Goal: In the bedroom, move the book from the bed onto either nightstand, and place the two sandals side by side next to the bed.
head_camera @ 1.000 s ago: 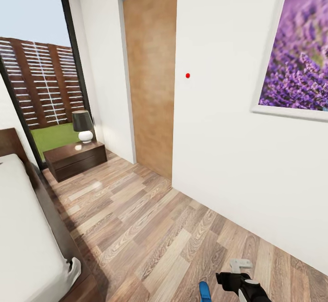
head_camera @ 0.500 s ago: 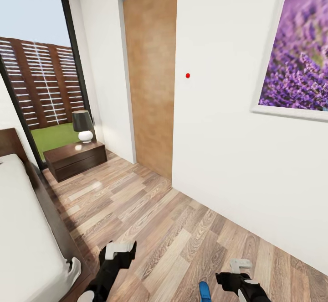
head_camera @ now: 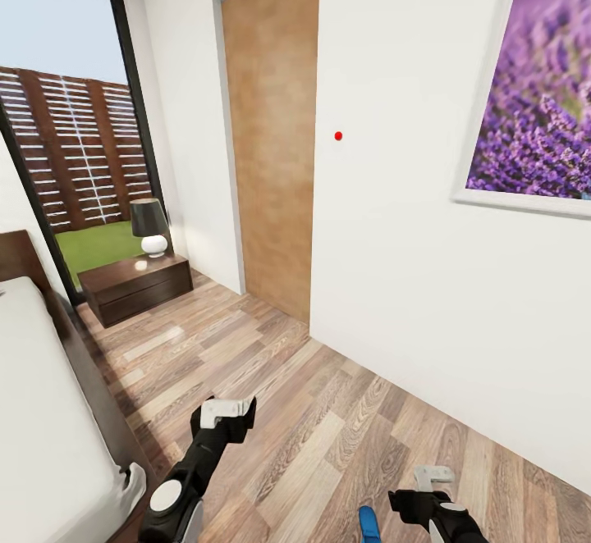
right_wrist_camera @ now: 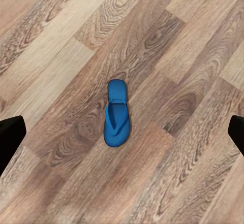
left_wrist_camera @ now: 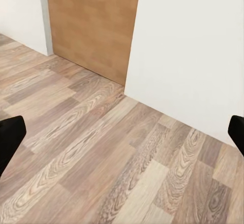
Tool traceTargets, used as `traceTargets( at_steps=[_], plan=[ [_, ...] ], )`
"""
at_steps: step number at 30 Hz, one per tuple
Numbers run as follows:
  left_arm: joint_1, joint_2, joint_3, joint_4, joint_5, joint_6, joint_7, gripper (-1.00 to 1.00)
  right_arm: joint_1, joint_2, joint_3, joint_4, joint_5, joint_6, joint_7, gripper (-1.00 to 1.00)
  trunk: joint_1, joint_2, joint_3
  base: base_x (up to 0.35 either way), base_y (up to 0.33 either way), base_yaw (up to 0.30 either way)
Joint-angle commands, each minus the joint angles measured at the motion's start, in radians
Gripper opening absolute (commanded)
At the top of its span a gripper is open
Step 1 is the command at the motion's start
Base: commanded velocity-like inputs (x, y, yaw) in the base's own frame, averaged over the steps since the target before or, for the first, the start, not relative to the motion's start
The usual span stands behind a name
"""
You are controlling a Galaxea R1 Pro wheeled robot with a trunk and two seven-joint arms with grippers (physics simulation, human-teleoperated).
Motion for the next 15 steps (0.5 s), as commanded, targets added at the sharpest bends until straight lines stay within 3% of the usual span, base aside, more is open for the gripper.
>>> traceTargets(
  at_steps=[1, 15],
  plan=[
    [-0.001, 0.000, 0.000, 0.000, -0.001, 0.005, 0.000, 1.00, 0.000, 0.000, -0.001, -0.002, 0.001, 0.006, 0.001, 1.00, 0.000, -0.001, -0.001, 0.000, 0.000, 0.000],
    [-0.004, 0.002, -0.001, 0.025, -0.006, 0.005, 0.000, 1.00, 0.000, 0.000, -0.001, 0.006, 0.001, 0.009, 0.001, 1.00, 0.054, -0.099, -0.045, 0.000, 0.000, 0.000]
  ],
)
